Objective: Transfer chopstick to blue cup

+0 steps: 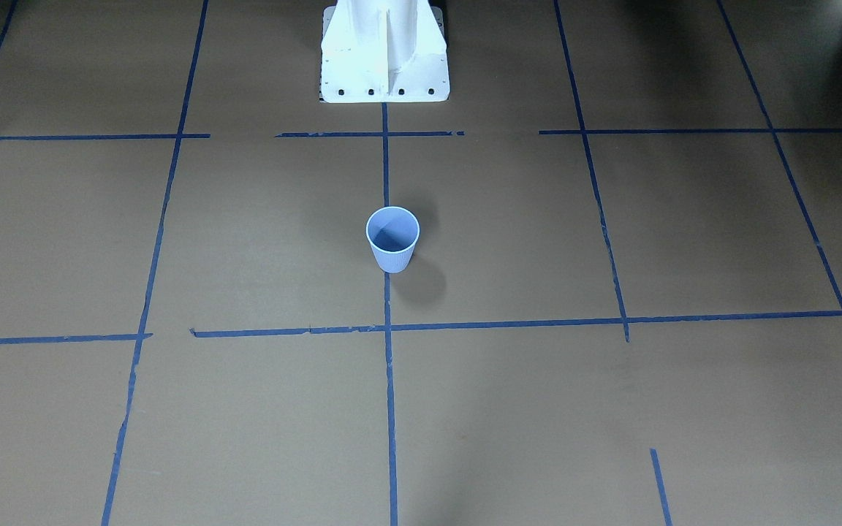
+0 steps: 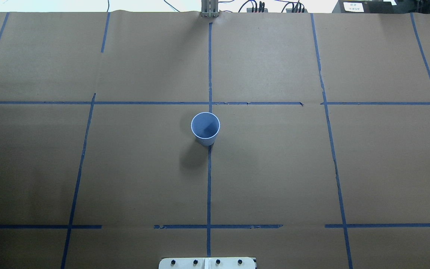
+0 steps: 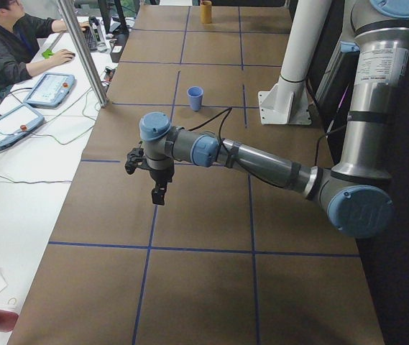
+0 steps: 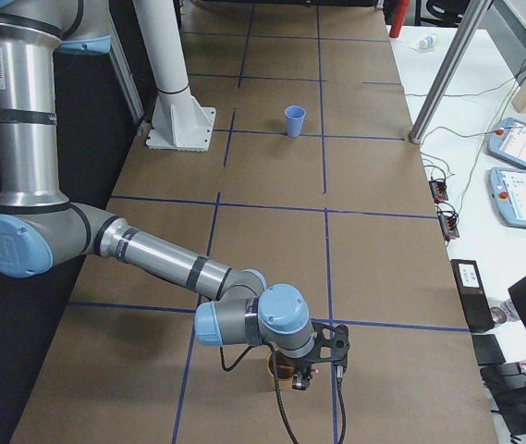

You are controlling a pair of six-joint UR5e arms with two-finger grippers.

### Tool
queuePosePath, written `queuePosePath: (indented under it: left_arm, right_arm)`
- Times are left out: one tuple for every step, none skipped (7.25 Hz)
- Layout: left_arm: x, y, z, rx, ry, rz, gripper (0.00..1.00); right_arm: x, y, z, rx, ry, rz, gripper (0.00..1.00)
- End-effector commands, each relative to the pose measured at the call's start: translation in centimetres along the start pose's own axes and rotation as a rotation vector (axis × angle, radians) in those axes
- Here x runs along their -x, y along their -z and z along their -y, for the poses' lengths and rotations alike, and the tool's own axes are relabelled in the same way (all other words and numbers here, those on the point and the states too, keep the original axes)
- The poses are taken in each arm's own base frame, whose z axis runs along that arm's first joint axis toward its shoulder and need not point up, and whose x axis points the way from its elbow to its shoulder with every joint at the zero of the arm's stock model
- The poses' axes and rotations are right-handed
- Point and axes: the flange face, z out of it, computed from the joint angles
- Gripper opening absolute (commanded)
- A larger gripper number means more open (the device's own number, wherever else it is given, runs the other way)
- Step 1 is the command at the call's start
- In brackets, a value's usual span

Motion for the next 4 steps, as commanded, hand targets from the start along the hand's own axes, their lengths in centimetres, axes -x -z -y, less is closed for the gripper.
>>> queuePosePath:
  left_arm:
    - [-0.2,0.2,0.1,-0.005,-0.003,0.001,1.0]
    - [-0.2,0.2,0.1,-0.005,-0.001,0.001,1.0]
    - [-0.2,0.3,0.1,-0.006,-0.001,0.001,1.0]
    - [-0.2,0.3,0.1,-0.006,0.002,0.002,1.0]
  right_arm:
    - [0.4,0.6,0.2,-0.018,0.023,0.009,0.01]
    - [1.1,1.5,0.3,-0.037,0.036,0.015,0.0]
    - [0.5,4.6,1.0,-0.099,0.023,0.018,0.0]
    - [0.4,7.5,1.5,-0.148,0.014,0.015,0.0]
